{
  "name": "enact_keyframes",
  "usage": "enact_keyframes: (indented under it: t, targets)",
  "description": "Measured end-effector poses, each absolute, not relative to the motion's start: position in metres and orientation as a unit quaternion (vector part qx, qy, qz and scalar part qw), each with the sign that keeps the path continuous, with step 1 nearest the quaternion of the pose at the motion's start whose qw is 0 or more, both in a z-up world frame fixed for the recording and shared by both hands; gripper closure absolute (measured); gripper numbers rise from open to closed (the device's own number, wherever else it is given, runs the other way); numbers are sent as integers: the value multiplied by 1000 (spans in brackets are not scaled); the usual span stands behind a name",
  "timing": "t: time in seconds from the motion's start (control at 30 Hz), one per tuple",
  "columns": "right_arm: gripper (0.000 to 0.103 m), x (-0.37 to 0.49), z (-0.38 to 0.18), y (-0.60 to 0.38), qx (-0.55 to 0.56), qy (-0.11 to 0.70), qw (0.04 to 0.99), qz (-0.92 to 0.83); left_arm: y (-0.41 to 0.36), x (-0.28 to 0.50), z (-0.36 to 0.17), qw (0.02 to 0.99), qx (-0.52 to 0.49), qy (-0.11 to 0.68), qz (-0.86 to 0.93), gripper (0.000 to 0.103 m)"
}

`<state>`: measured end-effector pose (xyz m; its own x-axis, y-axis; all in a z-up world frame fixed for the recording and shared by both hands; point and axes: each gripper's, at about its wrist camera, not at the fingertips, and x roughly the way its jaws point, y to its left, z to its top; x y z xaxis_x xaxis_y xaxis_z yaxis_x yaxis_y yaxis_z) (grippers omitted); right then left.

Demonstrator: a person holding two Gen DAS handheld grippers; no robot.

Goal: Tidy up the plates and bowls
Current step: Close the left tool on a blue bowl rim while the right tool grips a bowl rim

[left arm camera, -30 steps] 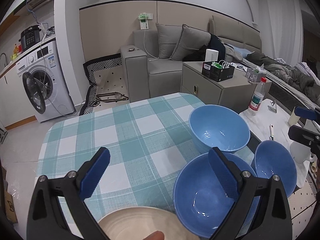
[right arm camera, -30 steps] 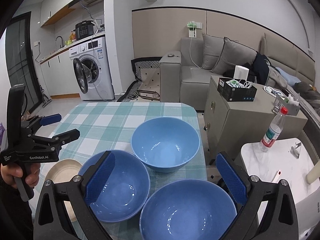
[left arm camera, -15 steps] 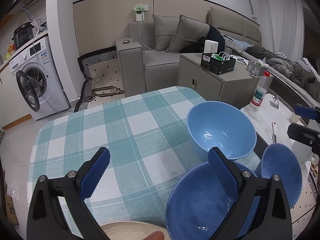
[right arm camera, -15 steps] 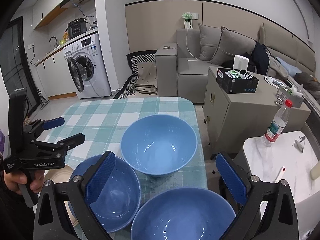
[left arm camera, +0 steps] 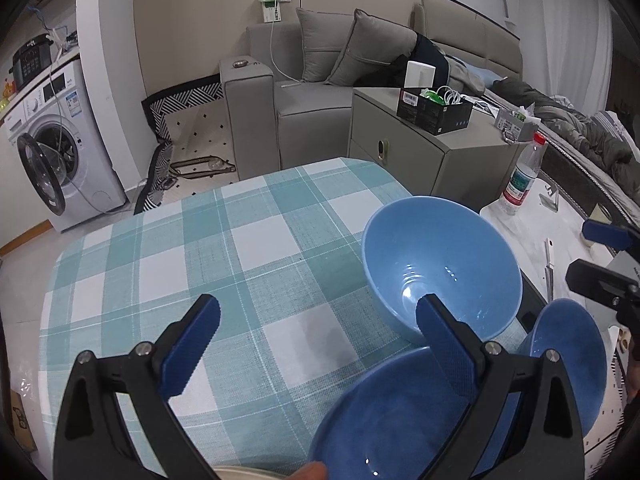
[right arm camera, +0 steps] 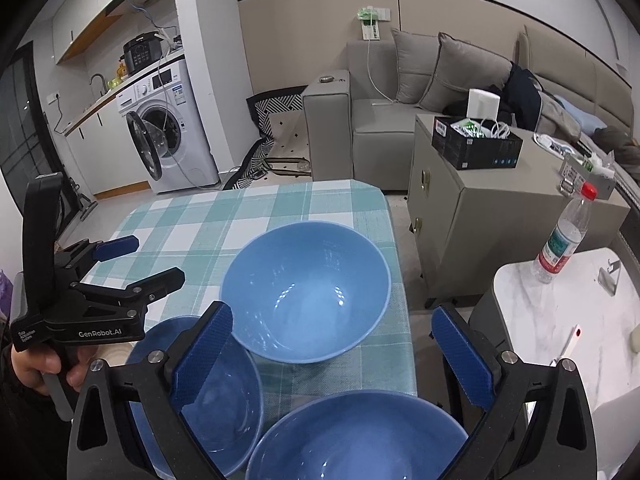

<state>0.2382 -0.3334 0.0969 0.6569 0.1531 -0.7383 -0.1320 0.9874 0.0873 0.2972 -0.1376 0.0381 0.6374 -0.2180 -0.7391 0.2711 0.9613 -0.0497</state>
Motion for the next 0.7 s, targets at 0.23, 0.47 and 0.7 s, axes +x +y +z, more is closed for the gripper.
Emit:
enact_keyframes:
  t: [0.23, 0.47, 0.7]
  targets:
    - [2, 259, 75, -346, 22, 433, 899, 62, -140, 314, 28, 903, 21, 412, -121, 4]
    - [7, 275, 56, -354, 31, 450, 891, 55, -147, 326, 16, 894, 20, 428, -128, 4]
    - [20, 289, 40, -357, 31, 468, 882, 49, -157, 336, 7, 889, 37, 436, -136, 4]
